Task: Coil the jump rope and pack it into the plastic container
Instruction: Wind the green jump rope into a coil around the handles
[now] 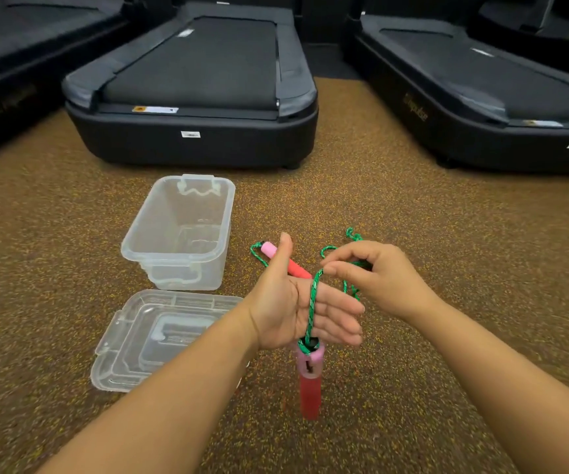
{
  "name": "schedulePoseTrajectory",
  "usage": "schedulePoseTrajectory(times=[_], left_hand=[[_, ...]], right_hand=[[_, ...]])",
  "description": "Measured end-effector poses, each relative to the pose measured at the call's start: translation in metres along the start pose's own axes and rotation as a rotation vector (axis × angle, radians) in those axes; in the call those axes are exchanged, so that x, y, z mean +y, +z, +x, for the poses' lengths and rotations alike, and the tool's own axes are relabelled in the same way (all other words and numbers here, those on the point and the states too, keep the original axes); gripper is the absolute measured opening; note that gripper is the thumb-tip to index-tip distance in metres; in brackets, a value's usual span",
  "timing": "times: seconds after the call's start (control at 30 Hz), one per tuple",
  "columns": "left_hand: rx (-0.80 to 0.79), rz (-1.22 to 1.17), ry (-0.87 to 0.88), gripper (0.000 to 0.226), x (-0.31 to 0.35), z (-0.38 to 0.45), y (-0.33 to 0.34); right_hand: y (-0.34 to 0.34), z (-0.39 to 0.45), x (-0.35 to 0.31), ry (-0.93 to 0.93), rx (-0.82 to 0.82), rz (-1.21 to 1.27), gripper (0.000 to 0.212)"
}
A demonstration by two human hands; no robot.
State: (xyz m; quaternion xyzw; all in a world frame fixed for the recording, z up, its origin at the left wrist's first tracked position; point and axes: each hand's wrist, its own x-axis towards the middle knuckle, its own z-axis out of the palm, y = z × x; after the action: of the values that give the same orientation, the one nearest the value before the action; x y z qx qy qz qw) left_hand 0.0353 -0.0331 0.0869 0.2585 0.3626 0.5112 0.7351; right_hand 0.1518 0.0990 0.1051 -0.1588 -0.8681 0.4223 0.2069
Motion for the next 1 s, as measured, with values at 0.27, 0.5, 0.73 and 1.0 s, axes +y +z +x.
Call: schedulePoseTrajectory(times=[0.27,0.5,0.73,1.0], left_hand=[[0.052,-0.140,0.118,0.123,-0.001,0.000,-0.002],[0.203,-0.248,0.250,0.127,0.003,-0.001,-0.009],[0.307,-0.290,0.321,0.126,0.003,0.002,-0.015],[0.410,-0.110,0.252,0.122,0.004,0.003,-0.013]], right_hand=[[0.019,-0.019,0.026,0.095,-0.091,0.051,0.018],[0.031,-0.043,0.041,0.093,-0.135,-0.269,0.023],[0.042,-0.059,0.028,-0.012,-0.304,-0.525,0.045],[0.030,-0.056,-0.015,-0.262,-0.237,-0.518,0.021]])
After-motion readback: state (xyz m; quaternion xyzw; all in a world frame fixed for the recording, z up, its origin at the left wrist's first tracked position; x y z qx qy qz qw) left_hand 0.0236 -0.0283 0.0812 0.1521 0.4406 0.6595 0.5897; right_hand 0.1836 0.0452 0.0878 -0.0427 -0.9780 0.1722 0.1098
